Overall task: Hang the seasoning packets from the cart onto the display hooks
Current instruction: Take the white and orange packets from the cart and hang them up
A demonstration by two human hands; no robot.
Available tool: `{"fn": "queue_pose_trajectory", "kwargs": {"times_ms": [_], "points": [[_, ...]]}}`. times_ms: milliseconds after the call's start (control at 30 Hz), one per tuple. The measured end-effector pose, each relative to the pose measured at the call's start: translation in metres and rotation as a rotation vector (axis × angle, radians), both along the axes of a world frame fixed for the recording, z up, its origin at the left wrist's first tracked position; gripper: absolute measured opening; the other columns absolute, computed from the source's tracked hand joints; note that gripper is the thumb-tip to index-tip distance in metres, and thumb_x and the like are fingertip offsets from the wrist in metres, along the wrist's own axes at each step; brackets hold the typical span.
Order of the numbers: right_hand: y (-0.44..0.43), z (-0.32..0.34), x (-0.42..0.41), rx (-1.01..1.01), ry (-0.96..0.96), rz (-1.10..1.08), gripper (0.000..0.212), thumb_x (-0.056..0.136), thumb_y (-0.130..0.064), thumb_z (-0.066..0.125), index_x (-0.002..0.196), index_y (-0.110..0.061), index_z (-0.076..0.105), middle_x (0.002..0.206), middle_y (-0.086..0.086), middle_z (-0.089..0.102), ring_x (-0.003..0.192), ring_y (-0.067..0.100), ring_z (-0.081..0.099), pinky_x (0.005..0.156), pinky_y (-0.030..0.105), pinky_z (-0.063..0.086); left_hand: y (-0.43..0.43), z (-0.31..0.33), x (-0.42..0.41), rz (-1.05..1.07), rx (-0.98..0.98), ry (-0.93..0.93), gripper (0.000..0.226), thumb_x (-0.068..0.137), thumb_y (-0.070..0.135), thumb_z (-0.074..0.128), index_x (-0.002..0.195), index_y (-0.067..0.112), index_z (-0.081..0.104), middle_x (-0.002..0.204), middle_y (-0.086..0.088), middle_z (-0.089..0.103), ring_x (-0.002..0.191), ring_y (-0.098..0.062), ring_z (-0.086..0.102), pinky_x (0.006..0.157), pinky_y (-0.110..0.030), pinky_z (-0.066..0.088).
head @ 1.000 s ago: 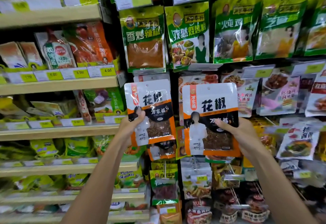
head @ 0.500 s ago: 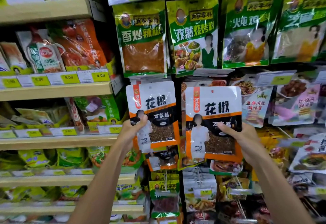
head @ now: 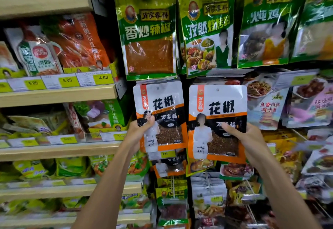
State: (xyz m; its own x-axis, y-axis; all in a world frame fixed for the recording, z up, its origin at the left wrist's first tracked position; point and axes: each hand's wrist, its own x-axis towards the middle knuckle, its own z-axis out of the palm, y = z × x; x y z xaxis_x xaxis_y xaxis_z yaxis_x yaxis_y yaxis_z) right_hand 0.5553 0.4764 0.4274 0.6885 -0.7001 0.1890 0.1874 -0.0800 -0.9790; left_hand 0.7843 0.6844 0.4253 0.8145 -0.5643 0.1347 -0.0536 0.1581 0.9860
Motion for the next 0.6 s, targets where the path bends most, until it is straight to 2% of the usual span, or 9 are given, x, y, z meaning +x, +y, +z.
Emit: {"fn": "queue_pose_trajectory", "kwargs": {"times_ms": [133,300,500,533,600], "points": [[0.003,0.001,0.003,-0.018,0.012,-0.013,0.041,0.067,-0.039,0.076,0.102,-0.018,0.072,0.096,-0.009,0.076,0.091,0.005,0.069,0.080,0.027,0.051,-0.004,0.000,0.006,-0.020,0.005,0.009,0.073,0.066,0.044,0.073,0.126,0.006,0.058,0.120,-0.005,0.065,0.119,-0.020,0.055,0.109,-0.047,0.037],[0.004,-0.001,0.005,-0.021,0.007,-0.019,0.039,0.068,-0.037,0.077,0.100,-0.015,0.072,0.095,-0.006,0.076,0.091,0.007,0.070,0.079,0.026,0.050,-0.009,-0.001,0.012,-0.008,-0.006,-0.001,0.070,0.072,0.040,0.073,0.131,0.007,0.054,0.127,-0.009,0.062,0.120,-0.019,0.056,0.107,-0.040,0.041],[0.001,-0.003,0.003,-0.014,0.002,-0.010,0.043,0.068,-0.036,0.076,0.105,-0.014,0.070,0.096,-0.008,0.076,0.090,0.004,0.070,0.075,0.022,0.048,-0.020,-0.008,0.023,0.034,-0.007,0.009,0.060,0.074,0.039,0.073,0.127,0.013,0.058,0.117,-0.001,0.067,0.112,-0.016,0.062,0.085,-0.023,0.050],[0.001,-0.004,0.003,-0.013,0.001,-0.008,0.044,0.067,-0.036,0.077,0.105,-0.014,0.070,0.096,-0.008,0.076,0.090,0.004,0.070,0.075,0.022,0.048,-0.022,-0.008,0.024,0.051,0.002,0.005,0.060,0.075,0.040,0.073,0.126,0.013,0.058,0.117,0.000,0.067,0.112,-0.016,0.061,0.085,-0.023,0.050],[0.003,-0.005,0.005,-0.010,0.005,-0.002,0.046,0.067,-0.037,0.077,0.107,-0.014,0.069,0.098,-0.008,0.076,0.092,0.004,0.070,0.077,0.023,0.049,-0.026,-0.008,0.026,0.083,0.030,-0.005,0.064,0.077,0.043,0.072,0.130,0.011,0.054,0.124,0.003,0.062,0.117,-0.014,0.055,0.094,-0.028,0.045]]}}
